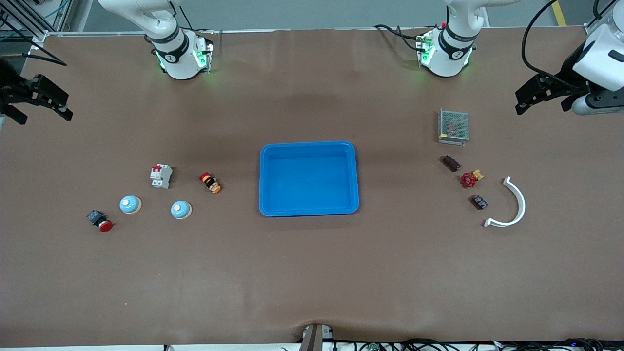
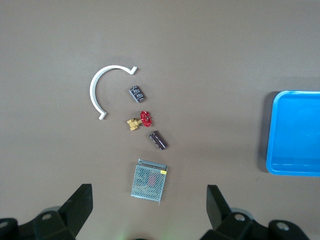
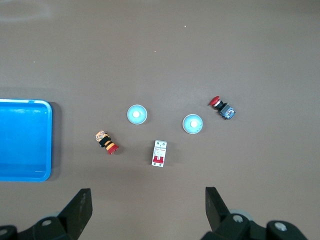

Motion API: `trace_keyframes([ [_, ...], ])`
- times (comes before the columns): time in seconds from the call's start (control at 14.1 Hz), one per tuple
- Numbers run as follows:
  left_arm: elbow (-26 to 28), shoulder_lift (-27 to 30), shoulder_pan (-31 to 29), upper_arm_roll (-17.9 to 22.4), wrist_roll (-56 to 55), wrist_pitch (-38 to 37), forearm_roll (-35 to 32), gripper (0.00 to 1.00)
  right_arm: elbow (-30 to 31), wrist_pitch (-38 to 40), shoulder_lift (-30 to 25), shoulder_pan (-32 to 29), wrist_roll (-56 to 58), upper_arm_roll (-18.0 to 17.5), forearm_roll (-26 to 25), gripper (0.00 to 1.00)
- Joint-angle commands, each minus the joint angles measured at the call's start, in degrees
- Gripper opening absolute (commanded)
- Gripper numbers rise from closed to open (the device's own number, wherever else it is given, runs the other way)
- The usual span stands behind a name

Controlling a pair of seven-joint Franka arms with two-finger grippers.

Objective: Place electrolytic capacitor and blue bell in tray
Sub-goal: 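Move the right gripper to the bell while the left gripper nears the capacitor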

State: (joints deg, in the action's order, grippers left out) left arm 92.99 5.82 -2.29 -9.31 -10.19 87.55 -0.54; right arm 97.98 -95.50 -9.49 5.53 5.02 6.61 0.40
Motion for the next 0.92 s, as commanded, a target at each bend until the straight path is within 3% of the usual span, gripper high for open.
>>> trace_keyframes([
  [0.0, -0.18, 0.34, 0.27, -0.19, -0.71, -0.62, -0.78, 1.0, -0.59, 0.66, 0.17, 0.45, -0.62, 0.15, -0.32, 1.0],
  [0.5, 0.61, -0.1, -0.09, -0.1, -2.1, -1.15, -0.87, 1.0, -0.59, 0.14, 0.88, 1.94, -0.62, 0.15, -0.76, 1.0],
  [0.85, 5.52, -1.25, 0.27, -0.36, -9.58, 0.16, -0.78, 1.0, -0.68, 0.22, 2.71, 2.99, -0.54, 0.15, -0.76, 1.0],
])
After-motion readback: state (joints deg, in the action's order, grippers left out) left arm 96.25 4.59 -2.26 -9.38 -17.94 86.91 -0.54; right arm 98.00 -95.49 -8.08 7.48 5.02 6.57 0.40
